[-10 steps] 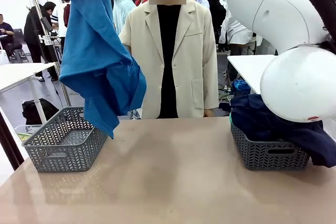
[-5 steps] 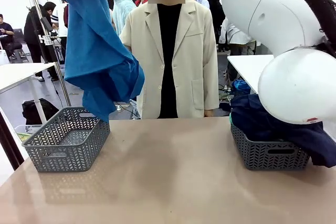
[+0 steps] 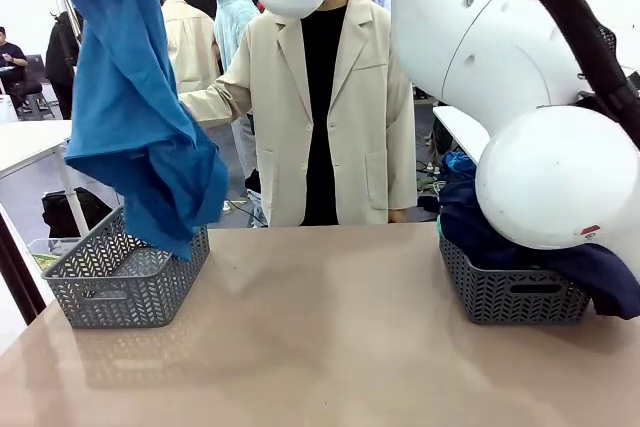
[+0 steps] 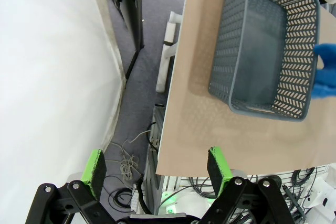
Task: Sort the tops and bottoms.
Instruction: Sort the clothes according to human instructions.
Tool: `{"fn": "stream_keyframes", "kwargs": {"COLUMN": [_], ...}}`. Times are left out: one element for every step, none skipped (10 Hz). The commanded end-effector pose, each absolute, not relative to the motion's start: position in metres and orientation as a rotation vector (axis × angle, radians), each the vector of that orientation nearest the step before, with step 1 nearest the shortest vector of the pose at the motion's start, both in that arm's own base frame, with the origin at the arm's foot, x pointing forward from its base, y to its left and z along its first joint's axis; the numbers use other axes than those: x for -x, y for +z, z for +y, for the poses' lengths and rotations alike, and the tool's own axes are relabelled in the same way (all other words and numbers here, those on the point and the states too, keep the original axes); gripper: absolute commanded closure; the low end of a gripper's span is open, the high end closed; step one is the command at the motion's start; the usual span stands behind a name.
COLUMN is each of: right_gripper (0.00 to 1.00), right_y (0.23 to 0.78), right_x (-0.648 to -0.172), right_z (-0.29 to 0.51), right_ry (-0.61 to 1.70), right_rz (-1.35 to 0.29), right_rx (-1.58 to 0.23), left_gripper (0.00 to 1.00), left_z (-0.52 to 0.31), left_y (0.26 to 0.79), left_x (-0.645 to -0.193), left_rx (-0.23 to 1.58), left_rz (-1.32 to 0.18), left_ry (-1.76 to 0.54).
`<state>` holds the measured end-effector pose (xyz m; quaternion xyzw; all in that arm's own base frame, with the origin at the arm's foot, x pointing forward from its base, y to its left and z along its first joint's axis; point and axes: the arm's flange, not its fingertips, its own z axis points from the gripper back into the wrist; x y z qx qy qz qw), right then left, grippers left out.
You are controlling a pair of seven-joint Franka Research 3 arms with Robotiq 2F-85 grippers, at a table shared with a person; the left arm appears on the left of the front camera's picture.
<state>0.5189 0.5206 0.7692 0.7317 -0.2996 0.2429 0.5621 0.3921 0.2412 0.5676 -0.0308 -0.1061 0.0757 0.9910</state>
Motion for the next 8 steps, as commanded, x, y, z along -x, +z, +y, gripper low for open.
{"fn": "stream_keyframes", "kwargs": {"right_gripper": [1.00, 1.00, 1.00, 1.00, 1.00, 1.00, 1.00, 1.00], "right_y": [0.877, 0.875, 0.877, 0.875, 0.869, 0.855, 0.836, 0.815], "right_x": [-0.704, -0.722, -0.741, -0.755, -0.767, -0.780, -0.792, -0.804], "right_z": [0.698, 0.725, 0.756, 0.780, 0.799, 0.815, 0.827, 0.842], "right_ry": [0.654, 0.697, 0.720, 0.720, 0.707, 0.669, 0.611, 0.570], "right_rz": [-0.787, -0.812, -0.854, -0.857, -0.837, -0.770, -0.691, -0.642], "right_rx": [-1.876, -1.926, -2.000, -2.033, -2.065, -2.083, -2.082, -2.055], "left_gripper": [0.00, 0.00, 0.00, 0.00, 0.00, 0.00, 0.00, 0.00], "left_z": [0.241, 0.241, 0.241, 0.241, 0.241, 0.241, 0.241, 0.241], "left_y": [0.571, 0.571, 0.571, 0.571, 0.571, 0.571, 0.571, 0.571], "left_x": [-0.393, -0.393, -0.393, -0.393, -0.393, -0.393, -0.393, -0.393], "left_rx": [0.068, 0.068, 0.068, 0.068, 0.068, 0.068, 0.068, 0.068], "left_rz": [-0.208, -0.208, -0.208, -0.208, -0.208, -0.208, -0.208, -0.208], "left_ry": [0.163, 0.163, 0.163, 0.163, 0.163, 0.163, 0.163, 0.163]}}
